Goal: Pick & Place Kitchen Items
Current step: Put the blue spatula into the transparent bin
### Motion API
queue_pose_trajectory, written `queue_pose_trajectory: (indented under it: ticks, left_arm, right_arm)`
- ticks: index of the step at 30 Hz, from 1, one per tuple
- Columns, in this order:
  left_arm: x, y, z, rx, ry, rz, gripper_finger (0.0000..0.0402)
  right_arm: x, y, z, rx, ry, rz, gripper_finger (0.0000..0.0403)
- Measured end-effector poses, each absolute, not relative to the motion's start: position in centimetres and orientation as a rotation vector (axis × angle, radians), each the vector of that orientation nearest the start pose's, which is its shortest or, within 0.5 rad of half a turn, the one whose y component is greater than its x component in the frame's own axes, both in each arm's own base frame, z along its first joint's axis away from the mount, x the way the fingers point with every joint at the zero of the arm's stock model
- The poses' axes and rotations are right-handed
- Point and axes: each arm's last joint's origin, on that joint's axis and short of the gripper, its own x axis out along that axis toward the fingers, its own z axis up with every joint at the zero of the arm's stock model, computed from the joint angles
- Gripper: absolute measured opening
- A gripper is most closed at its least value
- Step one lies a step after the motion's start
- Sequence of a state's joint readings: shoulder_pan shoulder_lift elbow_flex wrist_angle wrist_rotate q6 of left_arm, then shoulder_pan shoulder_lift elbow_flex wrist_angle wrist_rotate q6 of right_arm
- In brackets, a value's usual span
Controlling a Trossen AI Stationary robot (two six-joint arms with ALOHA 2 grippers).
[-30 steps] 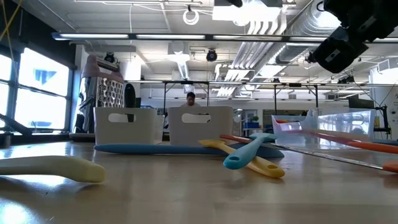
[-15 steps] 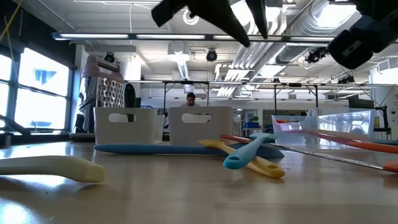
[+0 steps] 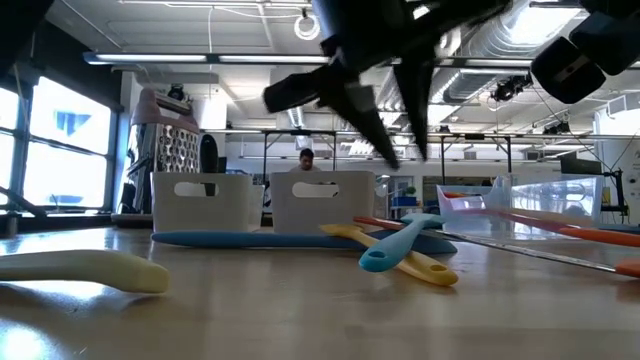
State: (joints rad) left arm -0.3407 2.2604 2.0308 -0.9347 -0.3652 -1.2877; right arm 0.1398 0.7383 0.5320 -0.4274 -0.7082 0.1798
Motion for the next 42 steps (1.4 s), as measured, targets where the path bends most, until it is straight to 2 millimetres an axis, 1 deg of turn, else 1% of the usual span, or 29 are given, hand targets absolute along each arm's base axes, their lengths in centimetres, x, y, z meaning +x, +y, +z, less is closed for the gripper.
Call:
queue_pose_trajectory:
  ticks: [3,5,7,9,15,27,33,42]
  left_arm:
    - [46.2,-14.8,21.2,-0.801,0.919,0.648,0.0102]
    - [45.8,-14.7,20.7,-0.787,0.985,0.651,0.0102]
    - [46.6,-14.7,20.1,-0.801,0.974,0.620,0.0102]
    - [46.4,-14.7,19.5,-0.783,1.009,0.634,0.0102]
    - [46.6,-14.7,18.9,-0.764,1.021,0.621,0.0102]
    - [46.7,-14.4,18.9,-0.715,1.033,0.590,0.0102]
    - [46.9,-14.1,19.0,-0.674,1.011,0.585,0.0102]
    - [47.0,-13.8,19.0,-0.681,1.005,0.585,0.0102]
  right_arm:
    - [14.5,3.9,23.7,0.345,0.694,0.763,0.0174]
    - [14.6,3.9,23.8,0.341,0.682,0.764,0.0174]
    - [14.6,4.0,23.8,0.340,0.679,0.764,0.0174]
    - [14.7,4.0,24.0,0.335,0.660,0.767,0.0174]
    - [14.9,4.0,24.2,0.331,0.624,0.768,0.0174]
    - [15.2,3.7,24.1,0.319,0.624,0.626,0.0174]
    - [15.3,3.5,24.1,0.326,0.625,0.540,0.0174]
    - [15.5,3.5,24.1,0.359,0.616,0.426,0.0174]
